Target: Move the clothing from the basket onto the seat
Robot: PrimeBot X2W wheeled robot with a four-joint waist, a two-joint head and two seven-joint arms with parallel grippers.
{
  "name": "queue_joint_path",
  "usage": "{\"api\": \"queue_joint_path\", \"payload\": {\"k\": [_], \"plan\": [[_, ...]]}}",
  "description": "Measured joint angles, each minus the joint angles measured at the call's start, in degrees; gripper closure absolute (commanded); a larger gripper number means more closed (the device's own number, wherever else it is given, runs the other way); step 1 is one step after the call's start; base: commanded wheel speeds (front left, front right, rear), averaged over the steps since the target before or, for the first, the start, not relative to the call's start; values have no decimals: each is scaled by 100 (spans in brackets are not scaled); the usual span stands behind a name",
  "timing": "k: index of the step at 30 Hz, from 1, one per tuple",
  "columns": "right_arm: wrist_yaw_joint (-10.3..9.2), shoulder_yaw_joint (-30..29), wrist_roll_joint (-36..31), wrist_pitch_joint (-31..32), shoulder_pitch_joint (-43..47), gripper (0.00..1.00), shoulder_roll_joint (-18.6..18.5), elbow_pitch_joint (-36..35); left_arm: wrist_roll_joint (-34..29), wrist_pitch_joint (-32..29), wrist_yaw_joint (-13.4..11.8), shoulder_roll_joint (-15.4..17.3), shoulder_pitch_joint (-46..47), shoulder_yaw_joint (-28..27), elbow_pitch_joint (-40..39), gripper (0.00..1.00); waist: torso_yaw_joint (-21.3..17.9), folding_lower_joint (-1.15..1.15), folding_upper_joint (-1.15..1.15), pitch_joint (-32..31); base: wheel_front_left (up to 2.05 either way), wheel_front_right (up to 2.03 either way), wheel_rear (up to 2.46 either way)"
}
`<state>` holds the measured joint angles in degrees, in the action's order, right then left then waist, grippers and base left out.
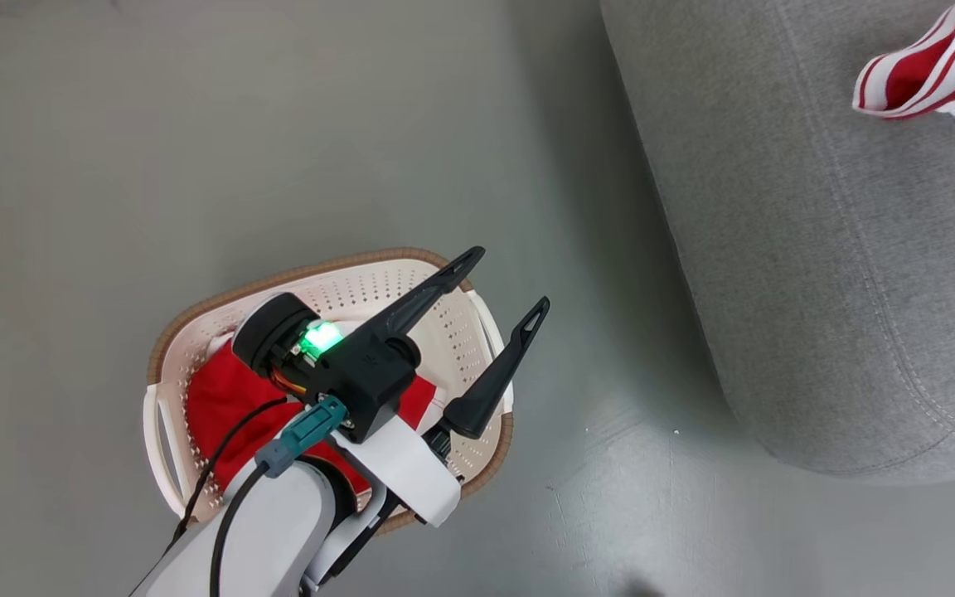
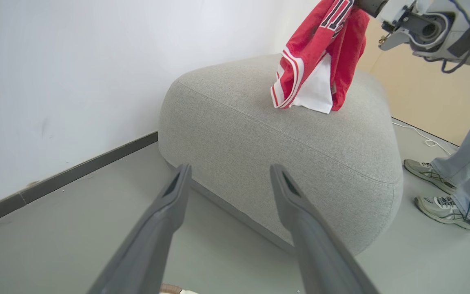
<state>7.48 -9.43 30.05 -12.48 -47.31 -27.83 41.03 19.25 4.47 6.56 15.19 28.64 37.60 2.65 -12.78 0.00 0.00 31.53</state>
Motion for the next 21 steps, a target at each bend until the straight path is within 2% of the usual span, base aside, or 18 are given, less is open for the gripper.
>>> {"api": "queue_joint_path", "payload": {"k": [9,21], "plan": [[1,74,190,341,-121,100,67,526,-19,-43,1,37,113,2,-64,0,88,0,0,270,0,0,0],[1,300,127,944,-477,100,-220,1230,-24,-32,7,37,278,-4,-91,0,208,0,0,464,0,0,0]]}}
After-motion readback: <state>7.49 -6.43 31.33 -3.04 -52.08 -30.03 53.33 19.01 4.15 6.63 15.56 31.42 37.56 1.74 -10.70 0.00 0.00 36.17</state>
